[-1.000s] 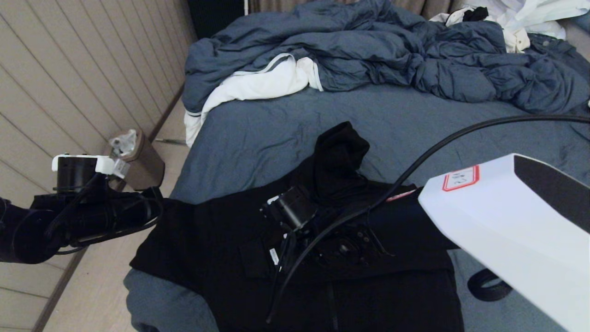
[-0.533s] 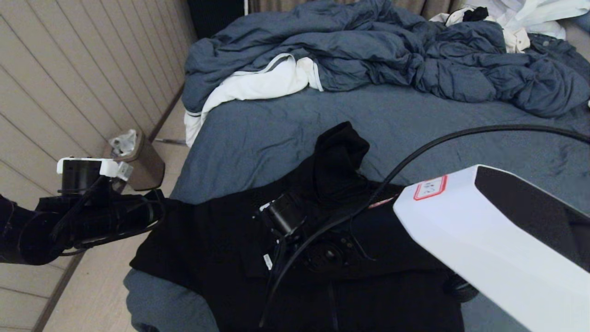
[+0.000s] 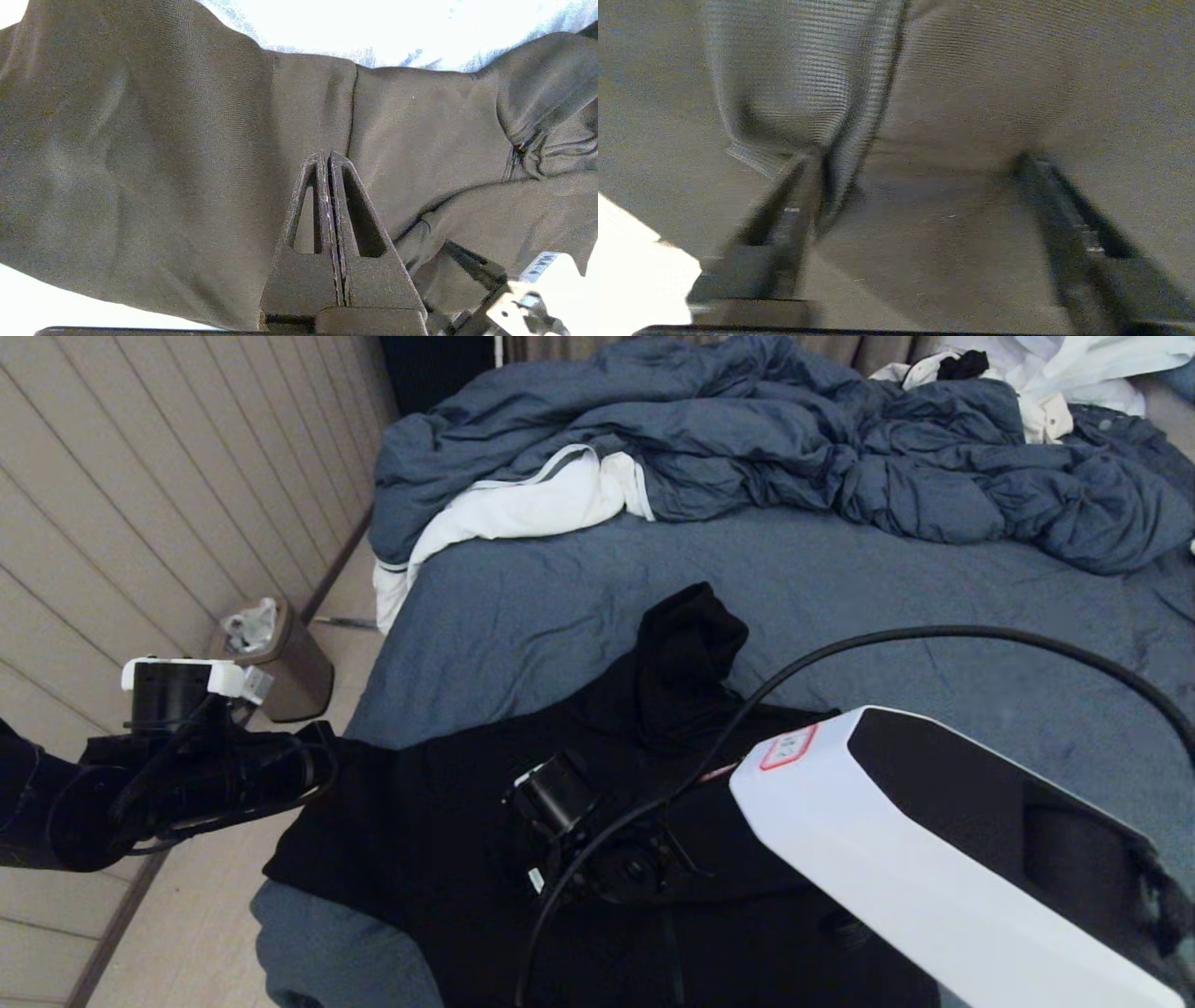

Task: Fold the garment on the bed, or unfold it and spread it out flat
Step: Unfold the black sweatshirt

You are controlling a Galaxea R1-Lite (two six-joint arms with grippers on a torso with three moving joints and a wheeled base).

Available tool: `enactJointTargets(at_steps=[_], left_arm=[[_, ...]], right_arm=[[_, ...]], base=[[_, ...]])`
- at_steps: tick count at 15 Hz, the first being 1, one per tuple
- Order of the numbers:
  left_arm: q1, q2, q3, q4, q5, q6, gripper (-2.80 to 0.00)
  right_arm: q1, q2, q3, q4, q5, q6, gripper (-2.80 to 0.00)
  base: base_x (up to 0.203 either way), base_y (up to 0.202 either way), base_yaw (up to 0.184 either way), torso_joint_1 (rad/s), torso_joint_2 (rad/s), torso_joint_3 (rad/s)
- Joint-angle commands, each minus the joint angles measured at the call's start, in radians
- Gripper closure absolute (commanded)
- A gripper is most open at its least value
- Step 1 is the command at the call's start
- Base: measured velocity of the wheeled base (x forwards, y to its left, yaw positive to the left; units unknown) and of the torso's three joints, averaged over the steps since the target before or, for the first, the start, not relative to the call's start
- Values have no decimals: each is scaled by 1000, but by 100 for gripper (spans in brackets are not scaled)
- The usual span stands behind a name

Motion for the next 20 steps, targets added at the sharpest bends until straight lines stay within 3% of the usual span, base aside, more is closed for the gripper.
enactJointTargets(at_steps=[1,2,13,14,20], left_arm=[[0,3,3,-2,-2,-2,0],[-1,2,3,-2,-2,-3,0],[0,10,3,-3,-2,-6,0],[-1,10,3,-3,-2,-6,0],[-1,10,3,-3,0,-6,0]], right_arm=[[1,20,1,2,-4,-13,0],[-1,22,-5,-1,-6,-12,-280],[-3,0,5,-1,-42,-4,-280],[-3,-5,10,0,-42,-4,0],[-1,-7,0,-3,-54,2,0]], base=[[0,0,0,0,0,0],[0,0,0,0,0,0],[0,0,0,0,0,0],[0,0,0,0,0,0],[0,0,0,0,0,0]])
